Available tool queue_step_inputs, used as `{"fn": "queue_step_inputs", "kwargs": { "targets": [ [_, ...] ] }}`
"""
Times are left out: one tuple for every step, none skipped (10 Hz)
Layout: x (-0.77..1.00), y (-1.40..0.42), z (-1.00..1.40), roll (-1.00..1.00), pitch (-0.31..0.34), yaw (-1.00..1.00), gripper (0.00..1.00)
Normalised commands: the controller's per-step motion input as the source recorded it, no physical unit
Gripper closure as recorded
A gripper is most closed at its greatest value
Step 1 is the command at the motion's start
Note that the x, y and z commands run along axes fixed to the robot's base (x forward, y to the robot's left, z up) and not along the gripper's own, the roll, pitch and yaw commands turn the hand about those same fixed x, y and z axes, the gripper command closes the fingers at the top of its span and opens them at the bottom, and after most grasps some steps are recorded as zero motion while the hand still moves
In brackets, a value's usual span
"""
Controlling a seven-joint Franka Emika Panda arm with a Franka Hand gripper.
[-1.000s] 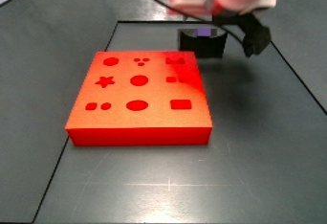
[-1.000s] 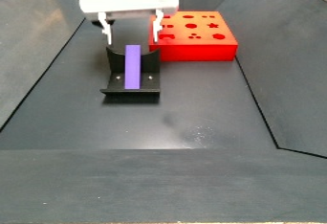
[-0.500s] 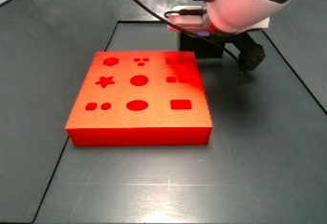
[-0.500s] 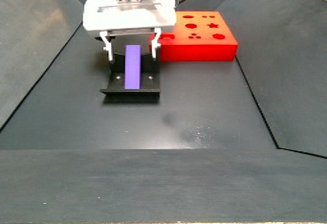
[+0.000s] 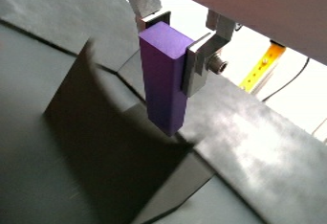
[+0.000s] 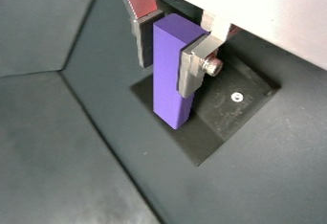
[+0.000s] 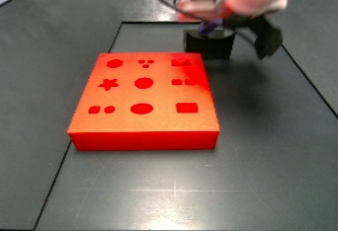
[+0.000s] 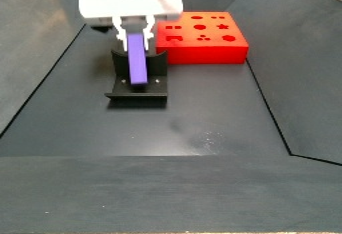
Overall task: Pick up the rectangle object. Move up. Place the rectangle object on the fixture. Regrasp the rectangle object. Move to above the board. Insert the rectangle object.
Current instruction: Move to above the board.
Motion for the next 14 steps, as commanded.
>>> {"fn": "queue_step_inputs", "kwargs": {
  "targets": [
    [-0.01, 0.03, 1.0, -0.04, -0.331, 0.09, 1.0],
    [-0.01, 0.03, 1.0, -0.03, -0.322, 0.01, 1.0],
    [-0.02, 0.03, 1.0, -0.02, -0.279, -0.08, 1.0],
    [-0.03, 0.03, 1.0, -0.03, -0.238, -0.12, 1.0],
    [-0.03, 0.03, 1.0, -0.04, -0.209, -0.15, 1.0],
    [-0.04, 0.03, 1.0, -0.05, -0.15, -0.2, 1.0],
    [-0.05, 0.04, 1.0, -0.07, -0.09, -0.22, 1.0],
    [-0.06, 0.04, 1.0, -0.08, -0.046, -0.21, 1.0],
    [-0.07, 0.04, 1.0, -0.09, -0.003, -0.19, 1.0],
    [-0.08, 0.04, 0.97, -0.1, 0.038, -0.17, 1.0],
    [-0.07, 0.03, 0.77, -0.1, 0.071, -0.14, 1.0],
    [-0.05, 0.02, 0.51, -0.09, 0.107, -0.1, 1.0],
    [-0.04, 0.01, 0.31, -0.07, 0.13, -0.06, 1.0],
    [-0.5, -1.0, 0.26, -1.0, 0.081, -0.22, 1.0]
  ]
}}
